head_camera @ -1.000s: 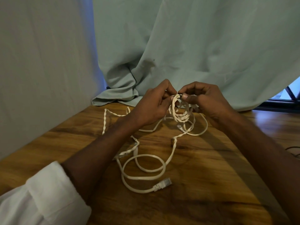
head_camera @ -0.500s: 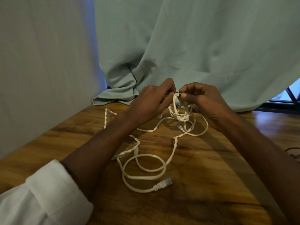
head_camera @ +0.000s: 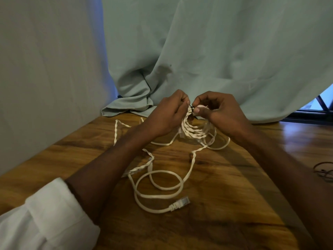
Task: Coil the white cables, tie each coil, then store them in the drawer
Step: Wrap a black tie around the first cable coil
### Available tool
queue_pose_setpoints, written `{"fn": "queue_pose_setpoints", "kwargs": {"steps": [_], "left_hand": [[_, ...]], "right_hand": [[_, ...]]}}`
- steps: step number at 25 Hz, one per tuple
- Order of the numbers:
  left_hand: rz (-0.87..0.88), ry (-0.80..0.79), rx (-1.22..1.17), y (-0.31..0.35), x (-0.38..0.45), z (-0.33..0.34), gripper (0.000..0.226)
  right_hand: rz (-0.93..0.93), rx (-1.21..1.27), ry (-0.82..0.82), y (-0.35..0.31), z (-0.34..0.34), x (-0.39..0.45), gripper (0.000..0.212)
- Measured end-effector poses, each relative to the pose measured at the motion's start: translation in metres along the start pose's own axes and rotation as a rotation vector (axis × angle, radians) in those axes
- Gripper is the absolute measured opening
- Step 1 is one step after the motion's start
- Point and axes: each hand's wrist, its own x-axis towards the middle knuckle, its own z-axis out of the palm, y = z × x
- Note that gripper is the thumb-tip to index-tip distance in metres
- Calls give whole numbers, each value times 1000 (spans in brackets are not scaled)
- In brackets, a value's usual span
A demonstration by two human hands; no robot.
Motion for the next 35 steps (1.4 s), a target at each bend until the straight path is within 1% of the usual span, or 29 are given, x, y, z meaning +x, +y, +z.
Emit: {"fn": "queue_pose_setpoints", "kwargs": {"steps": [2,7,10,14,17,20,21,24,29,32,35], "left_hand": [[-45,-47,-5,1,0,0,17],[-112,-89,28,8,1,6,14],[-181,-83,-45,14,1,10,13],[-216,-68,-107,27,0,11,14],[-319,-7,-288,35,-1,11,15],[-456,65,-463,40,2,10,20],[-481,67,-492,40,2,9,21],[-436,9,-380,35,3,8,20],[-375,76,-342,22,3,8,19],[-382,78,-358,20,3,9,17],[-426,104,-435,19,4,10,17]], "right_hand": [[25,-41,-11,1,5,-1,21],[68,-79,46,7,4,3,15],[62,-99,85,8,6,2,14],[132,-1,177,7,3,3,12],[160,23,213,6,5,5,12],[163,55,218,3,6,4,12],[168,73,217,3,5,4,12],[162,98,196,4,3,2,14],[152,146,179,6,5,1,19],[155,170,182,8,5,1,19],[182,246,169,10,5,3,20]]}}
